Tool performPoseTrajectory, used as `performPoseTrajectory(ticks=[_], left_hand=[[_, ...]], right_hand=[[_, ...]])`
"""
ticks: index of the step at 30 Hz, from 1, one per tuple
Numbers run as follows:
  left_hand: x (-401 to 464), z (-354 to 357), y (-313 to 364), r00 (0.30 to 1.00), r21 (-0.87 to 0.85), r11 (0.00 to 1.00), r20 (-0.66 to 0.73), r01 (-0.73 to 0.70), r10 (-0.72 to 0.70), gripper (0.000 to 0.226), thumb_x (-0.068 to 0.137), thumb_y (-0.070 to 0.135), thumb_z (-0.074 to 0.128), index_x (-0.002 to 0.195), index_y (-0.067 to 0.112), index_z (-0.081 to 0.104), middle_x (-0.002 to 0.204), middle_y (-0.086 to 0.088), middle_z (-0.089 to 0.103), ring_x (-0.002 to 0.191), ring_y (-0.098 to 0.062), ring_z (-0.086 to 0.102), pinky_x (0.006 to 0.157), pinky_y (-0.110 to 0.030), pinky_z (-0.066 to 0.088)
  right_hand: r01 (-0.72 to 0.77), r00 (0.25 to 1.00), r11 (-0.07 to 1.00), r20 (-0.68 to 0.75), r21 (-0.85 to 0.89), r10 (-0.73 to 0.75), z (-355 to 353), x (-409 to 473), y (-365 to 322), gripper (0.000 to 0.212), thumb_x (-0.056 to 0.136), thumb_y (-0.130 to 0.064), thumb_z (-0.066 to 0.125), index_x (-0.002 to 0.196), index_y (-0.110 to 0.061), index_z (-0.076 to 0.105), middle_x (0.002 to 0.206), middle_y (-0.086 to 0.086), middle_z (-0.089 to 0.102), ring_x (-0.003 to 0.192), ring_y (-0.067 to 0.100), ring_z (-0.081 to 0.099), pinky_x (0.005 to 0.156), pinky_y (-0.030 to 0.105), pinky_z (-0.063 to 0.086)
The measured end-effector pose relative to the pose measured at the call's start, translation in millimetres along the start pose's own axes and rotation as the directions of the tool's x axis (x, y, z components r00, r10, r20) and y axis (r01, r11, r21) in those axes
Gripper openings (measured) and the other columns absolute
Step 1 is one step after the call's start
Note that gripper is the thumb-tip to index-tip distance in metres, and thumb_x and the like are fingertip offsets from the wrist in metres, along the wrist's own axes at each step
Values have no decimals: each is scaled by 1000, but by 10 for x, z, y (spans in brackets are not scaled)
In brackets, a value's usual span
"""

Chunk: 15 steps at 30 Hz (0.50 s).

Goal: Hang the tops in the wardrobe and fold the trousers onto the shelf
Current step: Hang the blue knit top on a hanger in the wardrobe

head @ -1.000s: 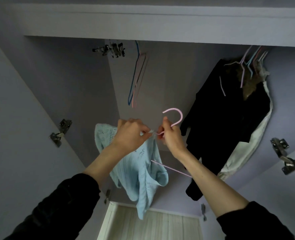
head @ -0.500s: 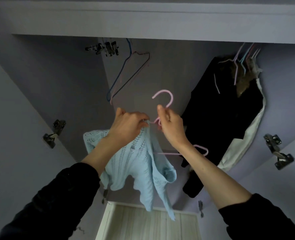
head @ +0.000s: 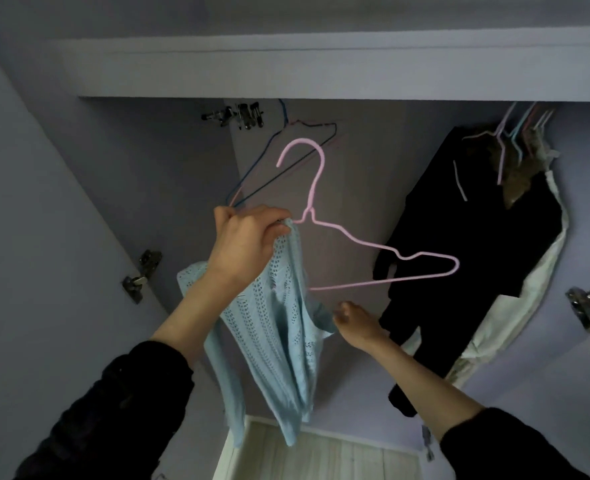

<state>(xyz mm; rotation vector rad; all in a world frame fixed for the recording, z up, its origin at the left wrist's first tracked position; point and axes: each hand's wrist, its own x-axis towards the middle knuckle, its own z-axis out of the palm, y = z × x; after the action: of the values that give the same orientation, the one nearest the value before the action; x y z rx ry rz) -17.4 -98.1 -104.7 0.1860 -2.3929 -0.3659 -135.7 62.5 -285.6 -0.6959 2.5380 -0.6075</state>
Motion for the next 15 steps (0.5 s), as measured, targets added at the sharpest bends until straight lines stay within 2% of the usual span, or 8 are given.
performPoseTrajectory(ticks=[3, 5, 7, 9, 11, 13, 14, 15], left_hand=[[-24, -117, -52, 999, -23, 999, -17, 29, -29, 13, 88, 17, 62, 98, 18, 71, 92, 7, 71, 80, -15, 63, 75, -28, 17], [-41, -199, -99, 998, -40, 998, -38, 45, -47, 14, 87, 15, 62, 97, 16, 71, 83, 13, 66, 76, -10, 60, 82, -33, 22], [-57, -274, -157, 997, -69, 995, -30, 71, -73, 15, 86, 14, 62, 98, 14, 72, 78, 18, 56, 71, -2, 52, 90, -44, 31], [-81, -351, -228, 995, -78, 992, -22, 95, -96, 18, 85, 17, 60, 98, 13, 72, 75, 21, 52, 66, -2, 50, 87, -56, 40], [-116, -399, -305, 993, -81, 990, -18, 118, -120, 20, 84, 18, 60, 98, 13, 73, 72, 26, 50, 58, 4, 48, 82, -59, 44], [-174, -451, -404, 992, -51, 990, -2, 129, -130, 18, 85, 17, 62, 99, 13, 73, 73, 24, 55, 62, 2, 52, 83, -58, 44], [-214, -464, -456, 991, -7, 991, 15, 133, -133, 17, 86, 16, 62, 98, 14, 73, 76, 18, 61, 64, -7, 57, 87, -56, 42], [-249, -474, -506, 990, 54, 989, 33, 137, -139, 17, 86, 18, 61, 98, 14, 73, 80, 10, 67, 68, -17, 62, 91, -52, 38]], right_hand=[[-26, 992, 975, 127, 220, -2, 87, 112, -138, 52, 102, -26, 34, 149, -10, 21, 155, 11, 24, 140, 28, 29, 110, 32, 28], [-123, 980, 911, 192, 394, 50, 165, 192, -280, 55, 101, -29, 37, 150, -14, 18, 154, 6, 26, 137, 29, 34, 99, 35, 42], [-164, 975, 909, 204, 382, 90, 237, 219, -365, 53, 96, -23, 49, 145, -10, 33, 143, 10, 43, 124, 31, 49, 77, 30, 48], [-82, 988, 971, 146, 223, 50, 342, 279, -374, 35, 88, -11, 54, 121, -2, 59, 124, 20, 60, 107, 32, 61, 75, 26, 45], [-84, 991, 987, 112, 138, 69, 345, 297, -338, 22, 86, -7, 52, 96, 2, 70, 107, 24, 67, 93, 28, 65, 70, 25, 41], [-185, 980, 953, 110, 241, 163, 259, 311, -274, 20, 89, -6, 51, 92, 3, 69, 93, 22, 69, 85, 28, 65, 69, 32, 47], [-277, 960, 874, 145, 400, 238, 174, 304, -211, 20, 90, -4, 48, 92, 3, 67, 83, 18, 67, 76, 27, 63, 63, 32, 48], [-391, 920, 697, 235, 602, 313, 78, 293, -143, 20, 91, -2, 44, 89, 2, 63, 77, 14, 64, 68, 23, 60, 54, 28, 44]])
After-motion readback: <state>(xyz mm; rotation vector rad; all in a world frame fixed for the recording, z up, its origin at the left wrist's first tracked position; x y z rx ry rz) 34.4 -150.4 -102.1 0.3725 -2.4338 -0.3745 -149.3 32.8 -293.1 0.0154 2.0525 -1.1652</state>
